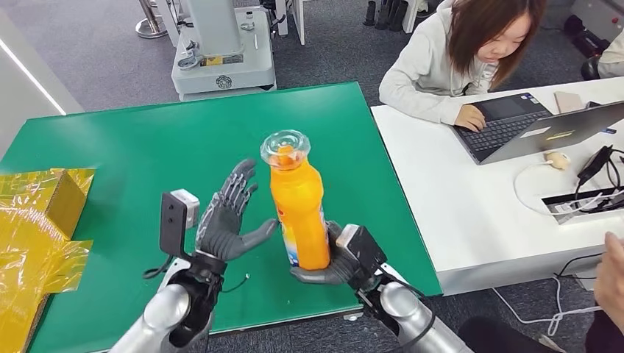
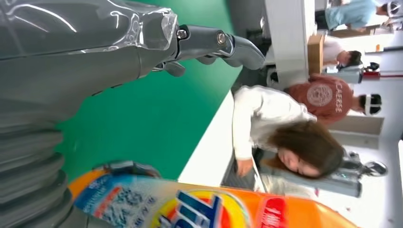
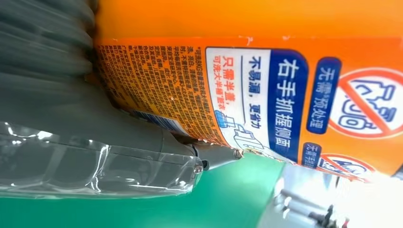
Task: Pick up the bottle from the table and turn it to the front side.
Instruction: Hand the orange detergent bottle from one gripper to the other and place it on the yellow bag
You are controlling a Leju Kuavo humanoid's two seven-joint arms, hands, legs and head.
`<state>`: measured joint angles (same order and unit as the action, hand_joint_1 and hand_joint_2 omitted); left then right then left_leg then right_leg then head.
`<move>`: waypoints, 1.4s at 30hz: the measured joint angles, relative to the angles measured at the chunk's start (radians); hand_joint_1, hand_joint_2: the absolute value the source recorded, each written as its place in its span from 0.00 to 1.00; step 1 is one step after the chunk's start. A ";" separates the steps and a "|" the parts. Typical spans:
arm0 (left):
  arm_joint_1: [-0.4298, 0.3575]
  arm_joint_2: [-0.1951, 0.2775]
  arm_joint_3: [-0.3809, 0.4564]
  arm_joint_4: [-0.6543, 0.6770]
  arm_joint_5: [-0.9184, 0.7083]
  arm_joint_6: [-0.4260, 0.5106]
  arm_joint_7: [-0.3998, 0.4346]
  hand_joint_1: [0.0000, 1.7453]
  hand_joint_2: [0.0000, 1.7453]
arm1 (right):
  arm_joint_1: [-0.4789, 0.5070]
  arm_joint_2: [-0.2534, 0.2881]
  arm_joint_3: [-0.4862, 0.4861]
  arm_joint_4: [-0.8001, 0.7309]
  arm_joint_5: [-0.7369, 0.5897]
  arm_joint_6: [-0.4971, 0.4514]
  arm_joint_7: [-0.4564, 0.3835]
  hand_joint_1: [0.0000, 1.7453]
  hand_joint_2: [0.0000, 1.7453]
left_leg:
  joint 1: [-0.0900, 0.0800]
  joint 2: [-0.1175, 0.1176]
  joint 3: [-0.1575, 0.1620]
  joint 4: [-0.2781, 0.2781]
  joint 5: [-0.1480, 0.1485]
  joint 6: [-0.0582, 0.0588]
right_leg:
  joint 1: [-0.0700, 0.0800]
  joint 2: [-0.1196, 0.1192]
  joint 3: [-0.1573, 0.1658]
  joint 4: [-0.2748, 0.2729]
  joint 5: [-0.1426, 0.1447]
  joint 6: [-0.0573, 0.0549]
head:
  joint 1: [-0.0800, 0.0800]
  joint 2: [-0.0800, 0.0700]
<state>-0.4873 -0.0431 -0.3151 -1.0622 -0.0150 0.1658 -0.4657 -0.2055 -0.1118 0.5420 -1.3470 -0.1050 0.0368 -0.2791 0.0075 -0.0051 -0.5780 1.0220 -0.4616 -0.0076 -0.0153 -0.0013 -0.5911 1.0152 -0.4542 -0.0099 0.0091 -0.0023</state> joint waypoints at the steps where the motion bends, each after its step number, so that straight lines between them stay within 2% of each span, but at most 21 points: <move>1: -0.031 0.002 -0.002 0.020 -0.003 -0.003 0.008 0.00 1.00 | -0.030 0.004 0.015 0.022 -0.006 0.001 0.000 1.00 1.00 | 0.000 0.000 0.000 0.000 0.001 0.000 | 0.000 0.000 0.000 0.000 0.000 0.000 | 0.000 0.000; 5: -0.125 0.015 -0.014 0.092 -0.022 -0.007 0.028 0.00 1.00 | -0.116 0.013 0.062 0.094 -0.033 0.000 -0.004 1.00 1.00 | 0.000 0.000 -0.001 0.000 0.001 0.000 | 0.000 0.000 -0.001 0.001 0.001 0.000 | 0.000 0.000; 9: -0.178 0.029 -0.029 0.136 -0.059 0.005 0.045 0.00 1.00 | -0.144 0.016 0.096 0.123 -0.044 -0.001 -0.004 1.00 1.00 | 0.000 0.000 -0.002 0.000 0.001 -0.001 | 0.000 0.000 -0.003 0.001 0.001 0.000 | 0.000 0.000; 24: -0.200 0.093 -0.065 0.192 -0.093 -0.012 0.075 0.00 1.00 | -0.105 -0.002 0.107 0.138 -0.050 -0.026 -0.002 1.00 1.00 | 0.000 0.000 -0.006 0.000 0.001 -0.001 | 0.000 0.001 -0.007 0.001 0.001 -0.001 | 0.000 0.000; 33: -0.190 0.132 -0.065 0.214 -0.027 -0.056 0.064 0.00 1.00 | -0.049 -0.053 -0.008 0.066 -0.141 -0.112 -0.090 1.00 1.00 | 0.000 0.000 -0.007 0.001 0.001 -0.001 | 0.000 0.000 -0.007 0.001 0.001 0.000 | 0.000 0.000; 42: -0.152 0.215 -0.032 0.208 0.113 -0.127 0.058 0.00 1.00 | 0.057 -0.101 -0.174 -0.102 -0.194 -0.161 -0.135 1.00 1.00 | 0.000 0.000 -0.007 0.000 0.001 -0.001 | 0.000 0.001 -0.008 0.001 0.001 -0.001 | 0.000 0.000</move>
<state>-0.6390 0.1714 -0.3472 -0.8545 0.0979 0.0388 -0.4078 -0.1486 -0.2133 0.3680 -1.4488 -0.2985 -0.1244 -0.4144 0.0075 -0.0050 -0.5847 1.0221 -0.4609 -0.0086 -0.0154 -0.0006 -0.5991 1.0166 -0.4537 -0.0105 0.0091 -0.0023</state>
